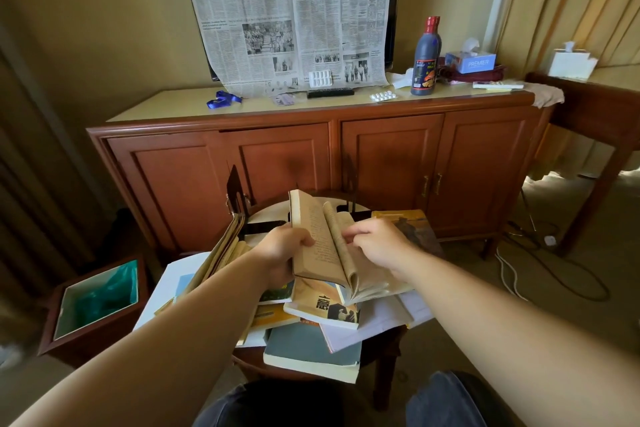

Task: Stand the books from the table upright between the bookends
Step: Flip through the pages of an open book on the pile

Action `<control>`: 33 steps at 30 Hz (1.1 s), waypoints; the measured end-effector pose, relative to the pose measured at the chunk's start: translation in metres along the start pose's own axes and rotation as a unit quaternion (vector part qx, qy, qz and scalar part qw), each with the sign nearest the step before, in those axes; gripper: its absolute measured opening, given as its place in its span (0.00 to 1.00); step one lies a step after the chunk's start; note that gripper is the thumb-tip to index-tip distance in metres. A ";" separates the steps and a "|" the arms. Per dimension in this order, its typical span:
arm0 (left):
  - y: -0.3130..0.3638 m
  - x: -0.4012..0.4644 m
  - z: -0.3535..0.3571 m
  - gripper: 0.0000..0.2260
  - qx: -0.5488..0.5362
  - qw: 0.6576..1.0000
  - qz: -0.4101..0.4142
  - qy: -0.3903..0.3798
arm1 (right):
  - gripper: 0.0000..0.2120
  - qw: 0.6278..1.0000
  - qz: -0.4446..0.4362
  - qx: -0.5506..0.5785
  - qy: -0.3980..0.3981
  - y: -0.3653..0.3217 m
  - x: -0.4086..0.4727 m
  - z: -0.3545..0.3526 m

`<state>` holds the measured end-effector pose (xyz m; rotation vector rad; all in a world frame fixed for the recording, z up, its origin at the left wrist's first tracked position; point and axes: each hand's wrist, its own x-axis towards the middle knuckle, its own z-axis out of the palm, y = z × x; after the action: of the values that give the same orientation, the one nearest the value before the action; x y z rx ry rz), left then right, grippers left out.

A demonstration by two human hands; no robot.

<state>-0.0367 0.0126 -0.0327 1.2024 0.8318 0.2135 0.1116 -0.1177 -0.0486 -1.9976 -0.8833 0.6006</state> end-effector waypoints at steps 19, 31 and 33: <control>-0.005 0.003 -0.005 0.21 0.374 0.909 0.110 0.149 | 0.09 0.984 -0.099 -0.132 0.068 -0.001 -0.009 0.038; -0.013 0.007 -0.012 0.16 0.342 0.922 0.100 0.153 | 0.14 0.995 -0.036 0.069 0.067 0.001 -0.006 0.026; -0.012 0.009 -0.010 0.16 0.350 0.918 0.106 0.153 | 0.13 0.994 -0.027 0.080 0.072 -0.003 -0.006 0.024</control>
<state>-0.0401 0.0205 -0.0488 1.9739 1.0950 0.2986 0.0901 -0.1089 -0.0585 -1.8423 -0.7756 0.4742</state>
